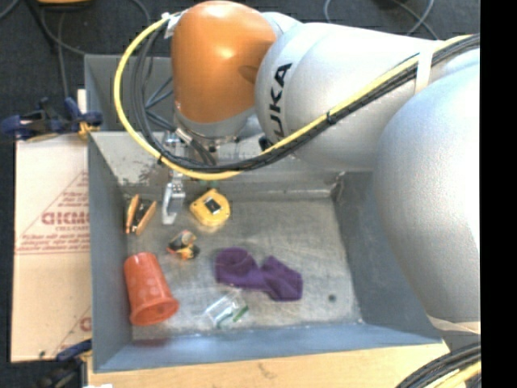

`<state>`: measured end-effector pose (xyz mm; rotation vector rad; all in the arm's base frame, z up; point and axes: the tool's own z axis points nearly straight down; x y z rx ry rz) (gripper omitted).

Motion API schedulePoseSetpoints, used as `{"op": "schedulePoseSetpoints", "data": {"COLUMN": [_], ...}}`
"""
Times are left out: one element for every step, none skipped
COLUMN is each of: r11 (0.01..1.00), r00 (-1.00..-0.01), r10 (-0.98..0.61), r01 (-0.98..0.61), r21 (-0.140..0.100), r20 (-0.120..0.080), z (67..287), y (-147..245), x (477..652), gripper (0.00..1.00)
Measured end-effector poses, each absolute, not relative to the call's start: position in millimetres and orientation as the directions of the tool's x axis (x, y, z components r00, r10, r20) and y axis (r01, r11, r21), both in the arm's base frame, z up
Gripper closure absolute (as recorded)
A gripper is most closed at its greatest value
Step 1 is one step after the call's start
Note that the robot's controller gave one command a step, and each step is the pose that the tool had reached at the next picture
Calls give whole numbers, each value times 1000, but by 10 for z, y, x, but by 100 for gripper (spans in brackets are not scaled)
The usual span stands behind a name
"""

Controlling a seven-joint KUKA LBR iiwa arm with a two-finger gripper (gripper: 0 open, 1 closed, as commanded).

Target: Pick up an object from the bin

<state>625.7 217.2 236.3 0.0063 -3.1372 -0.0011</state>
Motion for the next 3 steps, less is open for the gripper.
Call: {"op": "schedulePoseSetpoints", "data": {"r11": [1000, 949, 850], "r00": [-1000, -949, -850], "r10": [0, -315, -527], "r01": [0, -315, -527], "r21": [2, -1, 1], "r20": [-4, -11, -6], "z": [2418, 1922, 1610], "y": [2160, 2305, 2361], "x": [6273, 6420, 6519], "gripper": [0, 0, 0]}}
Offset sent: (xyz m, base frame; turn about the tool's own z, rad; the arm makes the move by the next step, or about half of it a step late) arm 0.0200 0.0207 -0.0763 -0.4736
